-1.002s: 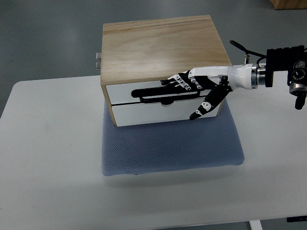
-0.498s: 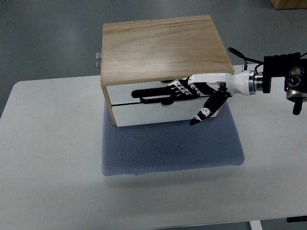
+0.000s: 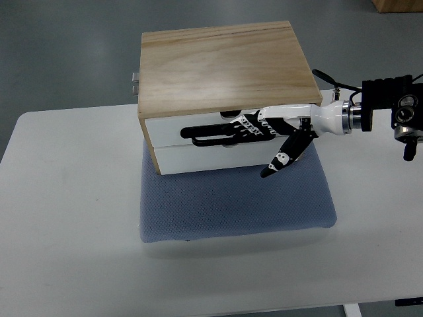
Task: Open wood drawer with right hand
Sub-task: 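Hook the right hand's fingers around the upper drawer's black handle, then pull the upper drawer out toward the robot with the right hand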
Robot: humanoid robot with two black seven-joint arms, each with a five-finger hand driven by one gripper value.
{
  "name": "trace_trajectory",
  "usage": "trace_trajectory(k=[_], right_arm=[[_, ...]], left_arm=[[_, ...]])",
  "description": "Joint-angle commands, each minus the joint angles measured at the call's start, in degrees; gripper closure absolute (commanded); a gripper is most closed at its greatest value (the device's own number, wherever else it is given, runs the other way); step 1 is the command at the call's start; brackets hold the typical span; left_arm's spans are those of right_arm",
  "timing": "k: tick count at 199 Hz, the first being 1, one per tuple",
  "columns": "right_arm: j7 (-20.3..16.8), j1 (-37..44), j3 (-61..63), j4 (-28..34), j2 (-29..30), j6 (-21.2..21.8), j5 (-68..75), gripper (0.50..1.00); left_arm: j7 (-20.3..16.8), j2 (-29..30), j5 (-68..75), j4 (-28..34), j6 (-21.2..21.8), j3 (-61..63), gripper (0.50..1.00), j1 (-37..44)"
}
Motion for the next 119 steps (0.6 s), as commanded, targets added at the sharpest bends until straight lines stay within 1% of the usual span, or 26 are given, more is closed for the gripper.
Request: trace_trajectory(k=[1, 77, 119], right_arm=[[0.01, 0.23, -0.87, 0.24, -0.02, 0.05, 0.01, 0.556], [0.01, 0.85, -2.28, 4.46, -0.98, 0.75, 0.19, 0.556], [0.01, 1.11, -2.28, 6.92, -2.56, 1.19, 0.19, 0.556]], left_arm=[[0.00, 0.00, 0.00, 0.00, 0.00, 0.00, 0.500, 0.00], [0.00, 0.00, 0.00, 0.00, 0.00, 0.00, 0.500, 0.00], [0.00, 0.00, 0.00, 0.00, 0.00, 0.00, 0.500, 0.00]])
